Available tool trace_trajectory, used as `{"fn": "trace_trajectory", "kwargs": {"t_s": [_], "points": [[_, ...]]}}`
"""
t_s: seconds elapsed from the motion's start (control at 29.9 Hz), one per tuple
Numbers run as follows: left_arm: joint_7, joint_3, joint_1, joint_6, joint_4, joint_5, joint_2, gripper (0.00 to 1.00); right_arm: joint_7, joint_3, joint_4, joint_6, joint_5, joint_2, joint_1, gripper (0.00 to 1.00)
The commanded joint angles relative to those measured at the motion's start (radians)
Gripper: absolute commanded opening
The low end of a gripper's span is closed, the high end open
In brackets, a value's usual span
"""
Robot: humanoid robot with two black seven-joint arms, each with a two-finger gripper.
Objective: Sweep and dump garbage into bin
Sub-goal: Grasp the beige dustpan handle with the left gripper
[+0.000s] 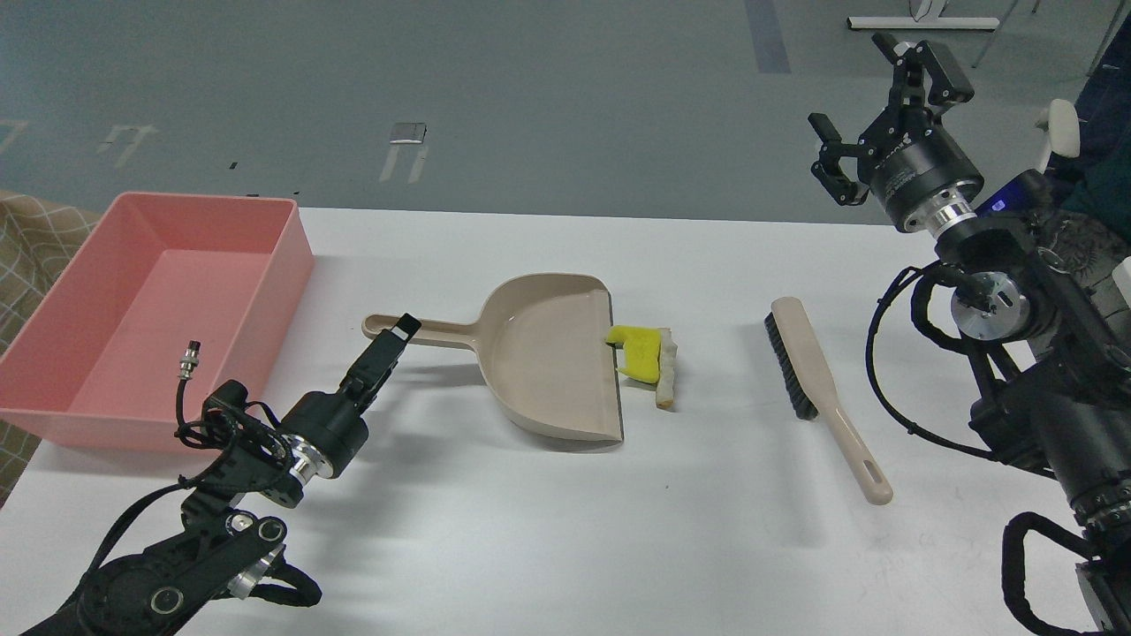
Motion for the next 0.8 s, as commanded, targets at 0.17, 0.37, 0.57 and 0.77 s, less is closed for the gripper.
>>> {"fn": "trace_trajectory", "kwargs": {"t_s": [0.17,0.37,0.57,0.77], "points": [[0.002,0.001,-0.031,0.002,0.026,-0.001,-0.009,0.98,0.0,0.0,-0.001,0.0,0.0,0.0,0.0,1.0],[0.004,0.001,-0.045,0.002,0.048,-0.001,-0.023,0.94,0.0,0.0,-0.001,0.0,0.0,-0.002,-0.003,1.0],[0.011,0.018,-0.059,-0.001,0.059,-0.001,-0.031,0.93,0.0,0.0,-0.001,0.0,0.0,-0.006,-0.005,1.0],[0.013,0.044,-0.08,-0.001,0.088,-0.001,-0.034,0.88,0.0,-0.002,-0.001,0.0,0.0,-0.008,-0.005,1.0]]}}
